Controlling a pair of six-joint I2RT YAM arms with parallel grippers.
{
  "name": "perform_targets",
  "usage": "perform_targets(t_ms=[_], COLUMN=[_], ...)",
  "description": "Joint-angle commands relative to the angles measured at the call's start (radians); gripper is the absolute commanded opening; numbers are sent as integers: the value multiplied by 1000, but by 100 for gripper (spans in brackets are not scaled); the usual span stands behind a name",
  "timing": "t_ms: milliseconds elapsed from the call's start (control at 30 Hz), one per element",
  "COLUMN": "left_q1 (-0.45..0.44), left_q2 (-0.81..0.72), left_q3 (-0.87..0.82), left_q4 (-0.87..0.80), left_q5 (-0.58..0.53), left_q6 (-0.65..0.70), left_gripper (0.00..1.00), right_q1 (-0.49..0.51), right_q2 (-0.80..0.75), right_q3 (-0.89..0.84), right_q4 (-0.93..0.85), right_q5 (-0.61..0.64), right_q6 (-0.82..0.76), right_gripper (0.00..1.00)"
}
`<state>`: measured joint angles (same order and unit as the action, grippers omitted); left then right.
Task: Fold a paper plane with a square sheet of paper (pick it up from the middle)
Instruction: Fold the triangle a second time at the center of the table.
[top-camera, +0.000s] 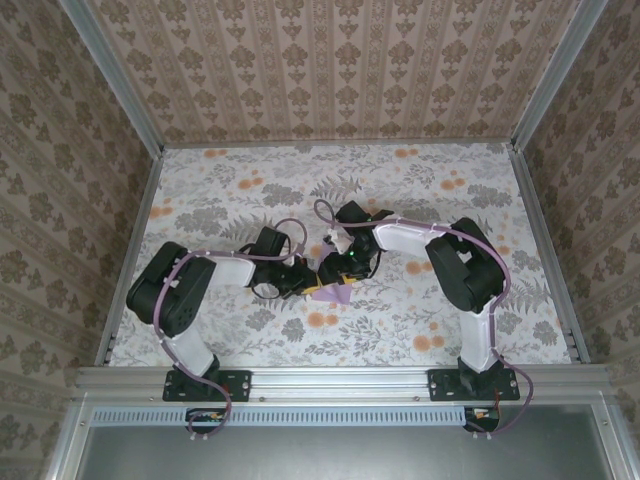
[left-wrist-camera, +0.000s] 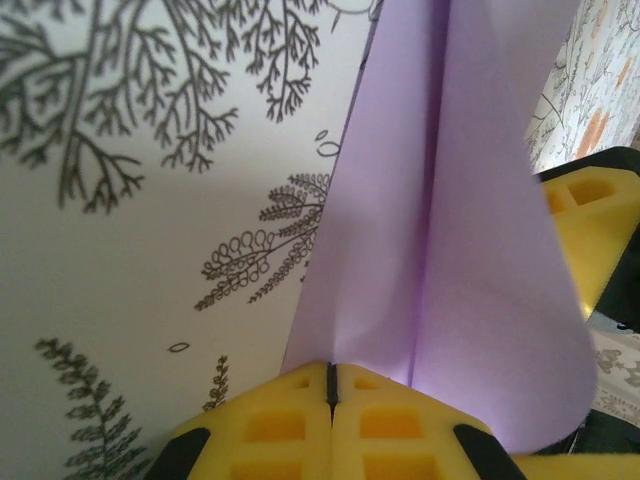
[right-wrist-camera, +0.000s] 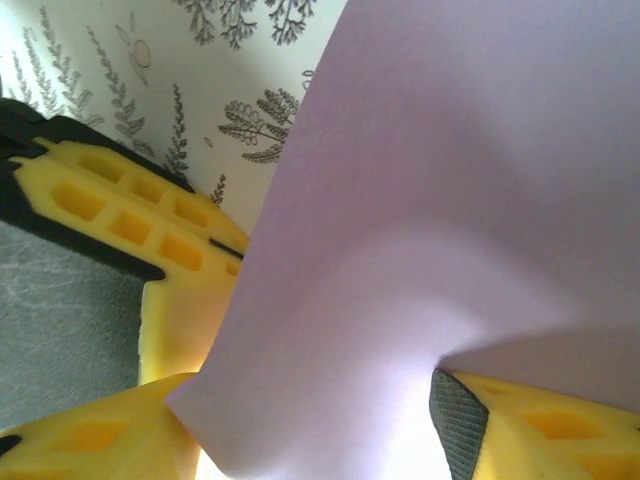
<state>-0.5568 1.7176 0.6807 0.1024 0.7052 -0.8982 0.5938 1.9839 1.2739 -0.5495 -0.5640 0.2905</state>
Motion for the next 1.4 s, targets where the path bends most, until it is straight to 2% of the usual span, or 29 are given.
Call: perform_targets(t_ms=[0,133,267,367,533,667,900,1133,1367], left_q1=[-13,-12,-13,-12,-12,-12,-14,-15,-15], left_q2=[22,28,31,30,24,15,-2,-29,-3], left_q3=[0,-9,-8,-3,6,11,-21,-25,-37], left_q4=[0,3,8,12,18,26,173,252,355], left_q5=[-19,-24,-23,-15,-1,12,75,109,116], left_q6=[-13,-15,-15,-13,-10,-12,-90,-136,-196], left_gripper=[0,0,0,0,0,0,2,6,7], right_q1=[-22,-40,-50,-50,-50,-51,-48,-46,-46], right_q2=[-12,-74,-117,-125,-80,-24,21,36,41], right_q3=[-38,-53,-58,-70,-52,-25,-18,-23,-21], right_q4=[67,126,139,133,67,46,51,45,42], right_q5=[-16,-78,-65,-18,99,132,112,113,110], right_q6=[-4,33,69,83,95,108,114,119,126], right_gripper=[71,79,78,72,50,42,40,39,29])
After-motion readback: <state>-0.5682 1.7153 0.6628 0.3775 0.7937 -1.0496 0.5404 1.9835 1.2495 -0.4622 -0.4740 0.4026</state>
